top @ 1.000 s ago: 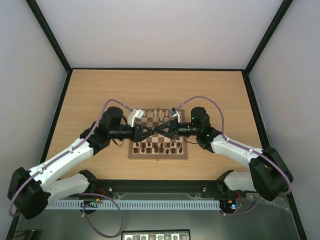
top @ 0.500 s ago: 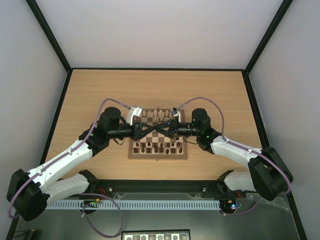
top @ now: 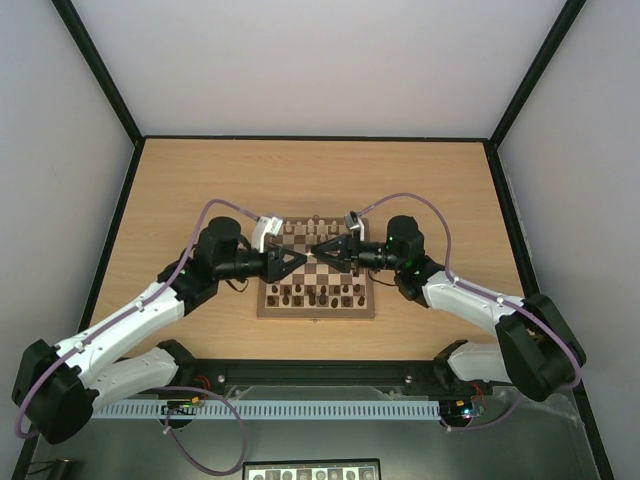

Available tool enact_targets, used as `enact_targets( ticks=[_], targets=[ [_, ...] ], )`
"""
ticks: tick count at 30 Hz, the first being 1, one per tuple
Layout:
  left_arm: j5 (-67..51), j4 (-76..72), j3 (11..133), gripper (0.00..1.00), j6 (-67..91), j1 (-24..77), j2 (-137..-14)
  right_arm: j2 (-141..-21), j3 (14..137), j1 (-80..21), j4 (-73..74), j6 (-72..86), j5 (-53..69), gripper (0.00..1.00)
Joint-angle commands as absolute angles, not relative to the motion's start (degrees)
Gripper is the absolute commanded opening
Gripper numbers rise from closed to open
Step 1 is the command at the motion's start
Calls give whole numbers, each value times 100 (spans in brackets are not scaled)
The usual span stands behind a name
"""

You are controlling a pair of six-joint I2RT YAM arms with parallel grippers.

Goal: Set up the chess pieces on the board
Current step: Adjust the chess piece.

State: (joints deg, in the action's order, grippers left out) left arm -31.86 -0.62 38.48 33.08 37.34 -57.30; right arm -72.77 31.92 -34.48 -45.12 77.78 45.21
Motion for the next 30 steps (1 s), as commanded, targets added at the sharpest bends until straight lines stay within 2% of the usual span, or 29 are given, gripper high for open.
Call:
enact_targets(
  ticks=[1,20,30],
  targets=[
    [-3226,-240,3739,21,3327,3762,-5691,-7329,3137,-3418,-4832,7887,4497,2],
    [-3212,-526,3741,20,3342,3762,-6005,-7457,3148,-3419,-4922,7906,4563,2],
    [-3140,-572,3750,9,3343,3756,-6066,-7506,3152,-3419,-4982,7919,4585,2]
  ],
)
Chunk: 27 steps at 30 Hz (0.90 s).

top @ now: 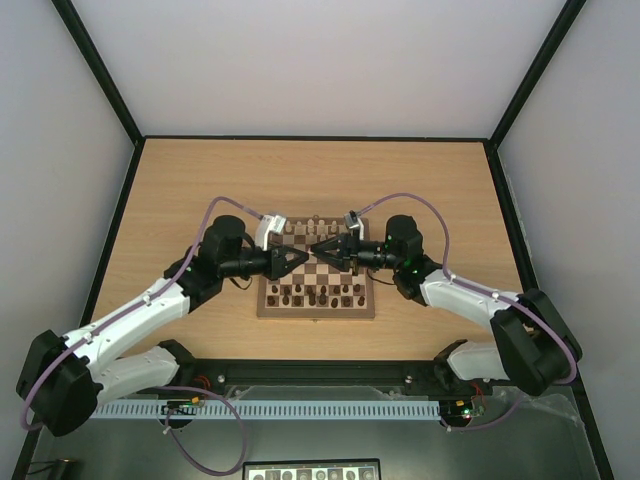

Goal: Set up the chess pieces on the board
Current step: Adjust the chess piece.

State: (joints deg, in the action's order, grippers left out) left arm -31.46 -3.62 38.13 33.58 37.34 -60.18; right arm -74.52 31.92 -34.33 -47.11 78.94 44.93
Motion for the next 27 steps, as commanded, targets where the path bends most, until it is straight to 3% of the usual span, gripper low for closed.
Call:
enact_targets(
  ticks=[1,6,9,11,15,27],
  targets=[
    [-3126,-553,3751,8,3336,3753,-6058,-7506,3149,-3419,-4976,7919,4591,3],
    [-2963,-44,3997,7,3205,3707,-6026,-7288,3239,-3389,-4175,7350,4421,34],
    [-2837,399,4200,7,3102,3622,-5998,-6985,3337,-3314,-3315,6757,4156,58],
    [-2670,730,4384,7,3032,3589,-6029,-6815,3323,-3213,-3001,6541,4124,65],
    [-2332,1712,4950,9,2852,3443,-6418,-6409,3289,-2968,-2234,6006,4019,71],
    [-831,4861,7756,8,2185,3425,-8844,-5193,4162,-2883,649,3749,2923,78]
  ],
)
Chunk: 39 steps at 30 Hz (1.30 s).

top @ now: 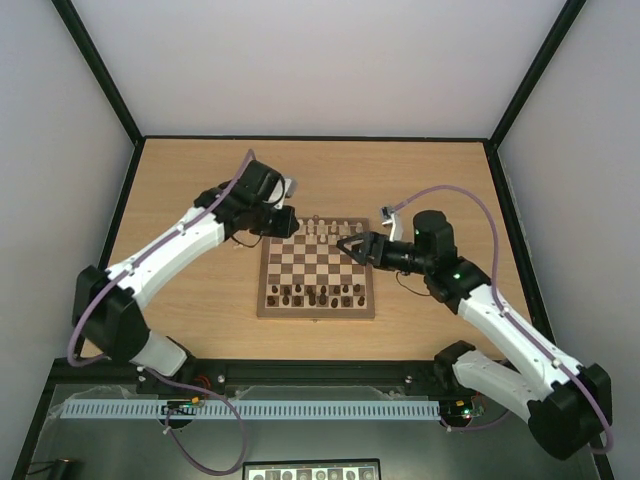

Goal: Set up the chess pieces on the board
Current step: Adjust the chess piece.

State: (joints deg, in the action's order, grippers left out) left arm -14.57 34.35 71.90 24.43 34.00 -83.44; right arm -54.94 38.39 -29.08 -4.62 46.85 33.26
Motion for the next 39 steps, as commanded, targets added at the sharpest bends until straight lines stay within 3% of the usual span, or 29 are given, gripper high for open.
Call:
enact_targets(
  ticks=[1,10,26,39],
  targets=[
    [-727,5058,7905,8,2176,3428,-8996,-5124,4165,-2883,692,3682,2914,78],
    [-120,6325,8704,7,2311,3799,-10125,-4789,3906,-2879,852,3243,3109,79],
    [428,7215,10805,6,2035,3859,-12076,-4724,3674,-2707,932,2914,3271,79],
    [419,6956,10916,5,1952,3824,-12498,-4768,3604,-2604,853,2909,3390,79]
  ],
)
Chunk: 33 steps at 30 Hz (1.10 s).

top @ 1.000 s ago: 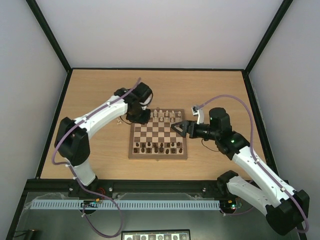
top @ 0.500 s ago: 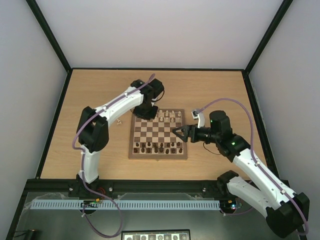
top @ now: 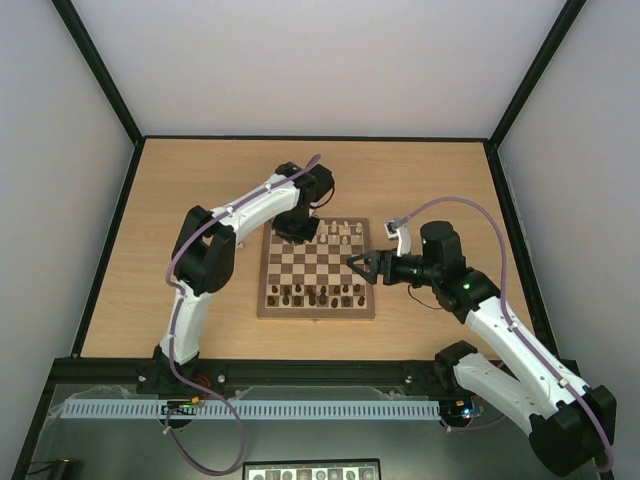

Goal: Set up the chess pieces on the board
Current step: Adjust the chess piece.

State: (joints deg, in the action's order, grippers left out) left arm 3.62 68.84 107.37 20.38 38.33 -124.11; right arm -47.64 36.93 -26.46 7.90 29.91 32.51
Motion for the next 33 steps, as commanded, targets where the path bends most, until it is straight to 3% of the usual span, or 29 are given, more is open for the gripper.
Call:
enact_targets(
  ticks=[1,9,14,22,33],
  targets=[
    [418,6939,10909,5,1959,3829,-12494,-4765,3596,-2602,845,2909,3378,79],
    [125,6657,10422,3,2035,3986,-11678,-4667,3559,-2588,836,2920,3272,79],
    [-486,5769,9190,4,2409,4503,-10059,-4712,3643,-2575,767,2975,3544,69],
    [-2475,4006,7207,9,2720,5039,-7751,-4452,3496,-2576,-128,3295,4644,50],
    [-3878,2564,5959,12,3058,5209,-6311,-4285,3346,-2637,-1276,4391,5841,44]
  ],
)
